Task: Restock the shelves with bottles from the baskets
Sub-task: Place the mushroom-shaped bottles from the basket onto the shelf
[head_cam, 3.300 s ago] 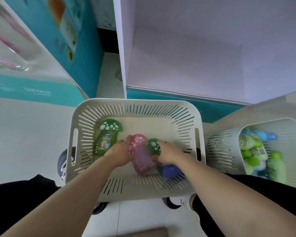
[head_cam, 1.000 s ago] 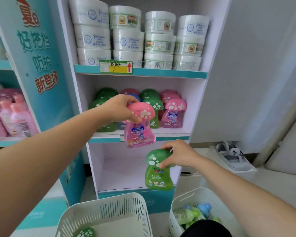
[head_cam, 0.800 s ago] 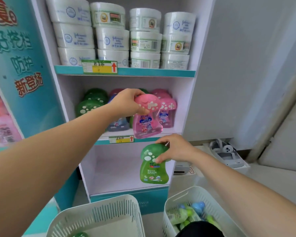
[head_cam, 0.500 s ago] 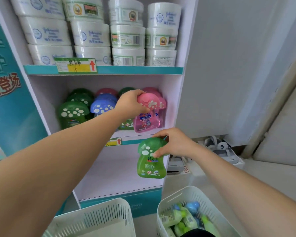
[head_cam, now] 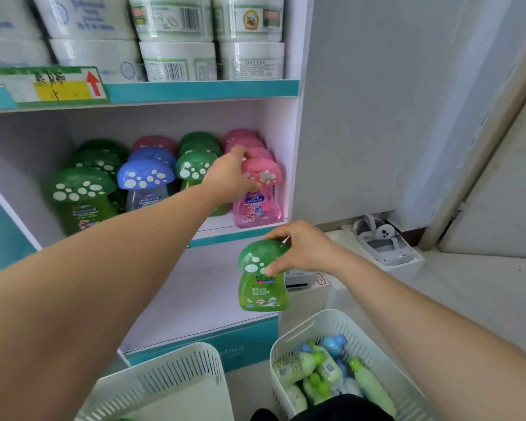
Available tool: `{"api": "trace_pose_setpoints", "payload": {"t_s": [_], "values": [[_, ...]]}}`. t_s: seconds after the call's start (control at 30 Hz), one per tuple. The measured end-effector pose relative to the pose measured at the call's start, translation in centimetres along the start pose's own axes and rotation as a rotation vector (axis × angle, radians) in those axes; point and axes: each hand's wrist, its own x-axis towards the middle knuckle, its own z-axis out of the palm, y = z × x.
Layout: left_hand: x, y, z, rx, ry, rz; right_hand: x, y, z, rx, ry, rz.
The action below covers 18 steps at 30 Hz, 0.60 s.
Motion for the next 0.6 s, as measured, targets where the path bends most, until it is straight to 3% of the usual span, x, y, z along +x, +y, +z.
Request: {"api": "trace_pose_setpoints", "payload": {"t_s": [0.6], "values": [[-2.9,-2.1,-2.3,0.12,0.01,0.022,-0.6,-2.4,-0.6,0.026,-0.003,-0.006]]}}
